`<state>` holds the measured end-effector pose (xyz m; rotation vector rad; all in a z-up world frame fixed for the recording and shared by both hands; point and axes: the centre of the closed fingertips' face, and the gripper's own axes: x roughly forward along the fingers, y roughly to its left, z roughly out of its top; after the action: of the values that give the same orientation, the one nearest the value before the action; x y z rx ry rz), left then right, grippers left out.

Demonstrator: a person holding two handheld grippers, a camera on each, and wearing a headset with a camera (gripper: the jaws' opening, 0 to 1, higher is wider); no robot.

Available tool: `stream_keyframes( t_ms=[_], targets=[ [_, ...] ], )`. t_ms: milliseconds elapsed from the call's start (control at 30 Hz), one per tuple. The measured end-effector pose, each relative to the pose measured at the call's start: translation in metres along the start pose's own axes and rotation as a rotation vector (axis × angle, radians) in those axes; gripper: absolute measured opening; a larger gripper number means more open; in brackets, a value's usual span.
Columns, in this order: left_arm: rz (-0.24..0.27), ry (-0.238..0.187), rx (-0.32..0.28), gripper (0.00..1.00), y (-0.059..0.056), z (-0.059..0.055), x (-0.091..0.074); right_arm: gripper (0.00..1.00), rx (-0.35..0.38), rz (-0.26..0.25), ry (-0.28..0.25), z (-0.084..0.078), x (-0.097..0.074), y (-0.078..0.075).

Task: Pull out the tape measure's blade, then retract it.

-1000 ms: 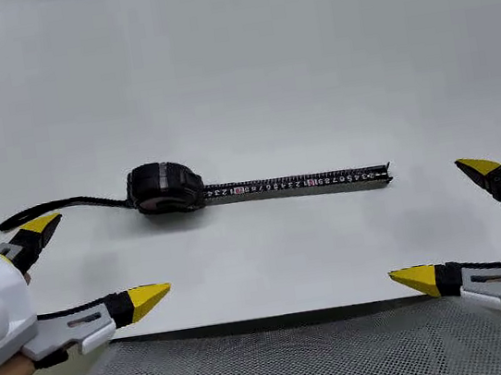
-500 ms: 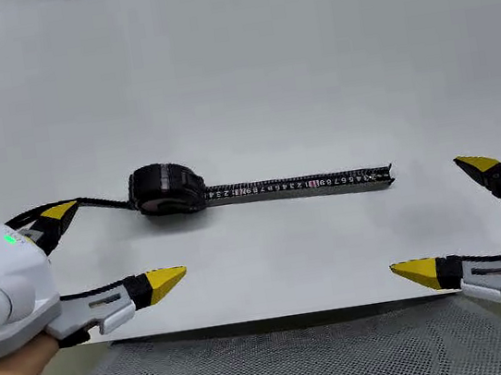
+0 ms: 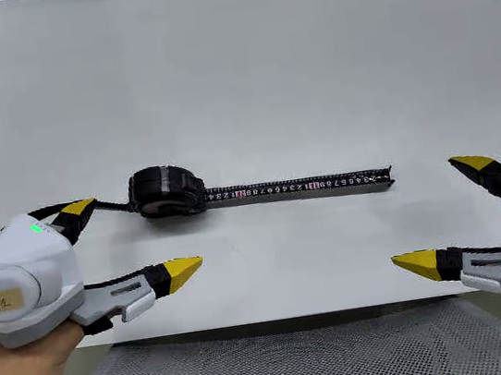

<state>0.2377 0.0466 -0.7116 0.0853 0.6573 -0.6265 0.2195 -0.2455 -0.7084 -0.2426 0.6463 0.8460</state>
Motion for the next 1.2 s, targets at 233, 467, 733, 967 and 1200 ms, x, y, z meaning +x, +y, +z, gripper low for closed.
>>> stream_keyframes(
  t_ms=[233,467,733,967,1200],
  targets=[
    [0.008,-0.01,-0.034,0.92,0.0,0.003,0.006,0.88,0.01,0.007,-0.005,-0.001,0.002,0.002],
    [0.007,-0.016,-0.066,0.9,-0.005,0.005,0.018,0.87,0.014,0.01,-0.004,-0.002,0.003,0.003],
    [-0.003,-0.036,-0.12,0.89,-0.011,0.007,0.028,0.87,0.016,0.004,-0.001,-0.003,0.002,0.0],
    [0.011,-0.053,-0.148,0.9,-0.009,0.009,0.031,0.87,0.016,0.005,-0.001,-0.004,0.004,-0.002],
    [0.045,-0.057,-0.159,0.89,-0.008,0.01,0.035,0.85,0.011,0.012,0.002,-0.005,0.005,-0.004]
  ],
)
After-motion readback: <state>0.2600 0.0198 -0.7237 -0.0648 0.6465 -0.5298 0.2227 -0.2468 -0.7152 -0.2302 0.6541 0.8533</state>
